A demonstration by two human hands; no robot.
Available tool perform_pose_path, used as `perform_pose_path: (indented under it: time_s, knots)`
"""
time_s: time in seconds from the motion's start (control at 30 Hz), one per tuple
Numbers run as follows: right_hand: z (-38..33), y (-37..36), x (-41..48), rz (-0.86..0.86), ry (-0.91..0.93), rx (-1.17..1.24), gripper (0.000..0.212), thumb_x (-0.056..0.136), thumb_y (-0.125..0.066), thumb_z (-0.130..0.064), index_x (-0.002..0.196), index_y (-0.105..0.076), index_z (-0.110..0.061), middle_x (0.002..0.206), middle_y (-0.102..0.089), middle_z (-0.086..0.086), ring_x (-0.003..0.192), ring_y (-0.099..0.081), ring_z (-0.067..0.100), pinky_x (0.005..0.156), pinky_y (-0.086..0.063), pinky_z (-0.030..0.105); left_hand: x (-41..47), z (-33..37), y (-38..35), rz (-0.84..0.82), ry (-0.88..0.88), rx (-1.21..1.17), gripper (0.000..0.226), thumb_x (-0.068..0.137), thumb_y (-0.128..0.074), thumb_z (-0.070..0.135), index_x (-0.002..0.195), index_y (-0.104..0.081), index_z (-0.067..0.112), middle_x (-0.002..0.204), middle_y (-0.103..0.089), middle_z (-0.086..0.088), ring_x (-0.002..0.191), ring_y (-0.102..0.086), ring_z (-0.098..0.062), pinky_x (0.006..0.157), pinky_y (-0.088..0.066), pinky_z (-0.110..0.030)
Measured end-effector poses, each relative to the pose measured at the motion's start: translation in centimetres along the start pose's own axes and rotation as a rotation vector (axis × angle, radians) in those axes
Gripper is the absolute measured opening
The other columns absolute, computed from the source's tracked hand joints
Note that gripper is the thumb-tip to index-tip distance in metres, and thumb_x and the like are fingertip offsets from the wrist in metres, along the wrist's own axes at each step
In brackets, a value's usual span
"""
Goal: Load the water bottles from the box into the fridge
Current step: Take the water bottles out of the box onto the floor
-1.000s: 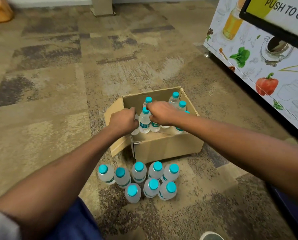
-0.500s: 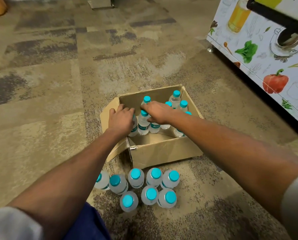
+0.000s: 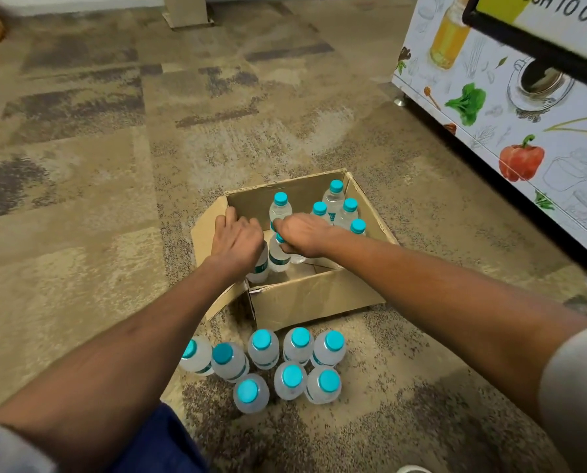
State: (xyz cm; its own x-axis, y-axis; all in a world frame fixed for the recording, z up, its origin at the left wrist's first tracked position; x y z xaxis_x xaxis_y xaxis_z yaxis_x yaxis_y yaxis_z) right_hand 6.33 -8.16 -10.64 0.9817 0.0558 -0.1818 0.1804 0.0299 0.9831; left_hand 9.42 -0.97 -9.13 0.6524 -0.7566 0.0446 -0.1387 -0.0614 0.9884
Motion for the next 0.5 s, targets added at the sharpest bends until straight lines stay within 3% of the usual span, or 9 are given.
perform_pose_path:
  time_s: [0.17,0.37,0.5]
  knots:
    - [2.2,5.2,-3.3,0.173,-0.144,0.106,0.025,0.086,-0.058,-0.035,0.084,-0.047,-0.013,0.077,-0.054,0.007,0.069,-0.052,0.025,0.058,-0.037,0.032,-0.7,1.2,5.7,0.126,-0.05,-0.059,0.026,0.094,-0.047,0.038,0.092,-0.051,0.012,0.095,-0.062,-0.009,0.099,-0.039,-0.026,0.076,-0.028,-0.038]
    - [5.5,12.1,-10.5,0.389,-0.312,0.134,0.031,0.077,-0.06,-0.042,0.083,-0.056,-0.012,0.07,-0.059,0.004,0.061,-0.052,0.021,0.05,-0.039,0.03,-3.5,3.7,13.5,0.318,-0.138,-0.131,0.035,0.093,-0.047,0.045,0.088,-0.052,0.011,0.088,-0.062,-0.009,0.097,-0.038,-0.026,0.072,-0.018,-0.036]
    - [6.2,12.7,-14.3,0.377,-0.385,0.156,0.034,0.071,-0.058,-0.047,0.078,-0.056,-0.014,0.067,-0.058,0.002,0.061,-0.055,0.022,0.053,-0.044,0.033,-5.2,7.3,15.1,0.281,-0.247,-0.204,0.037,0.091,-0.048,0.047,0.091,-0.054,0.012,0.09,-0.064,-0.008,0.099,-0.039,-0.026,0.074,-0.023,-0.038]
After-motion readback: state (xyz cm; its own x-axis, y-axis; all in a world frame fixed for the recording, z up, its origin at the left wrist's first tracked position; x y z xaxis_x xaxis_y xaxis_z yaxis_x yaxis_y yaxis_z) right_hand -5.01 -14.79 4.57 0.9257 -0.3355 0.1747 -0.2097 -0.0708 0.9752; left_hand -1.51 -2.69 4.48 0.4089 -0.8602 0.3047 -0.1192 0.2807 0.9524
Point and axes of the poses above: each hand's wrist, its own x-axis towards the middle knuckle, its own y-axis out of the back of the hand, z = x × y, the point moved 9 cm from there along x, towards the middle knuckle
